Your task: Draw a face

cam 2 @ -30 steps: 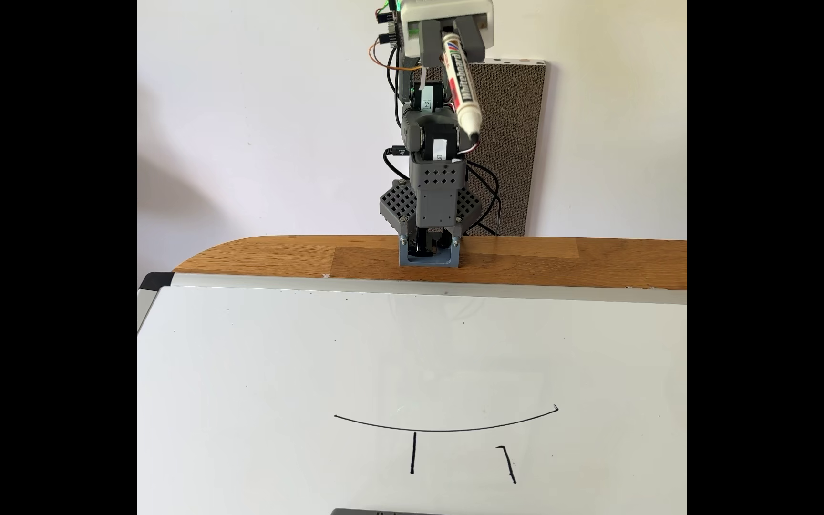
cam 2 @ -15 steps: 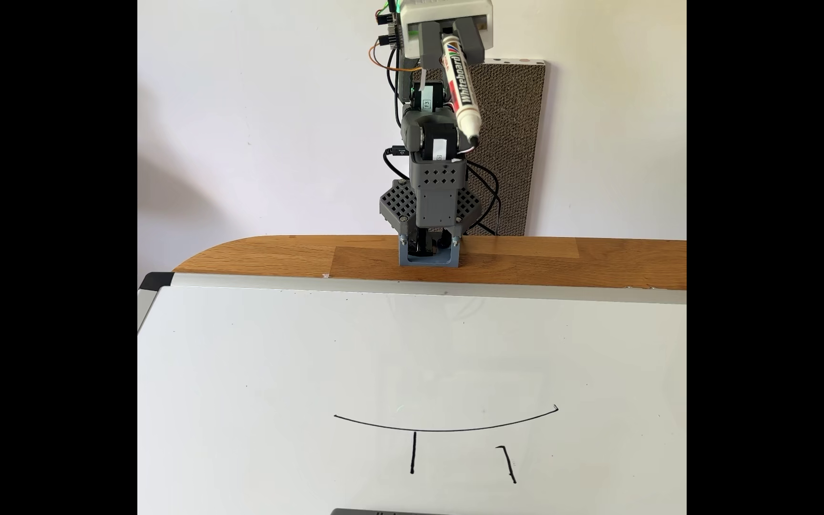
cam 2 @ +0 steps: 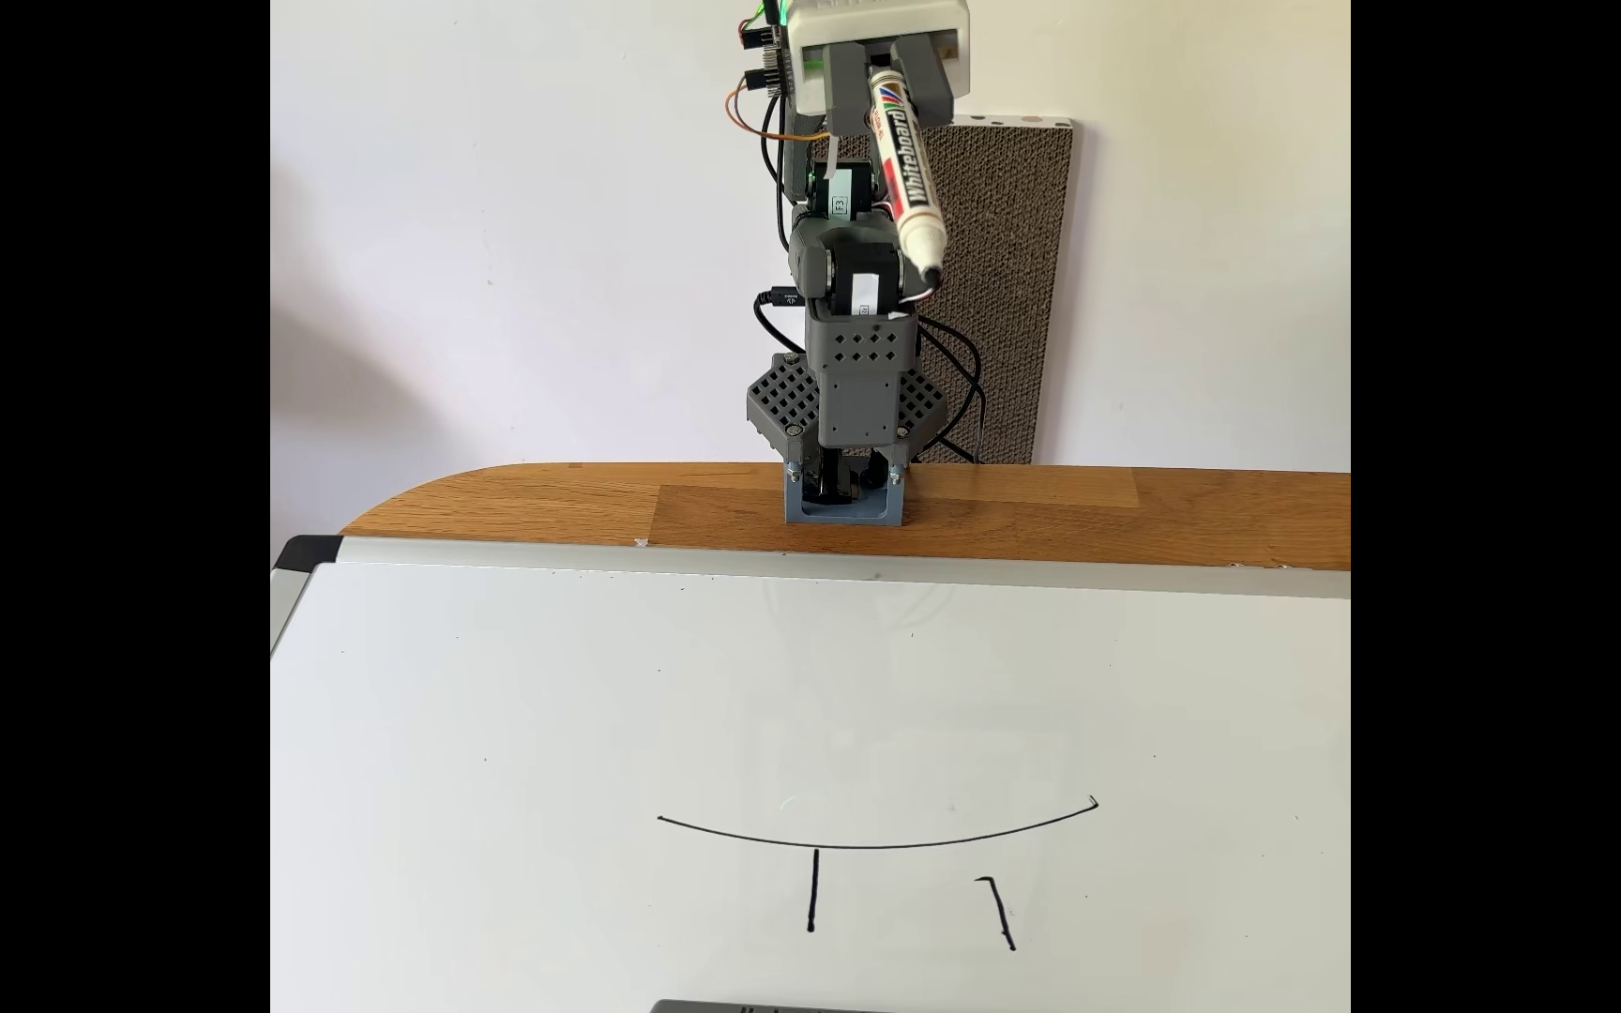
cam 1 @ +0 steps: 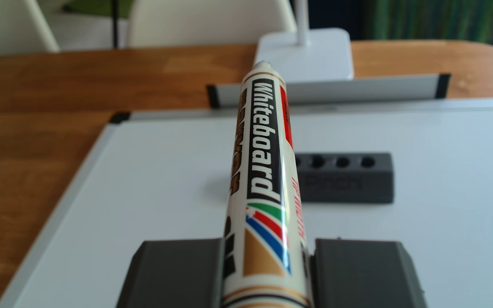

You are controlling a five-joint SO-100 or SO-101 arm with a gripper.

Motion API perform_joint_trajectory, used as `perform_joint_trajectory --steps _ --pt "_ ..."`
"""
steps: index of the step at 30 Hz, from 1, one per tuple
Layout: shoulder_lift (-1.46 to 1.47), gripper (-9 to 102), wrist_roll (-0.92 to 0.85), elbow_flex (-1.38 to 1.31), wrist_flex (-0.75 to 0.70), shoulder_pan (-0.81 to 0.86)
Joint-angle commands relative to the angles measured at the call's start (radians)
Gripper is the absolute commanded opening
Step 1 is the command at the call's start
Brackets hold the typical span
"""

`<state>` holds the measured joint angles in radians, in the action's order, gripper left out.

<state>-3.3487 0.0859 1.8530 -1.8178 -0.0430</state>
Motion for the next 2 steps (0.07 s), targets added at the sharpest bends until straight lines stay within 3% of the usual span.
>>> perform_joint_trajectory --steps 1,2 --pt "-0.077 -1 0.008 -0.008 0.006 0.003" --pt "-0.077 -1 0.009 -0.008 0.006 0.003"
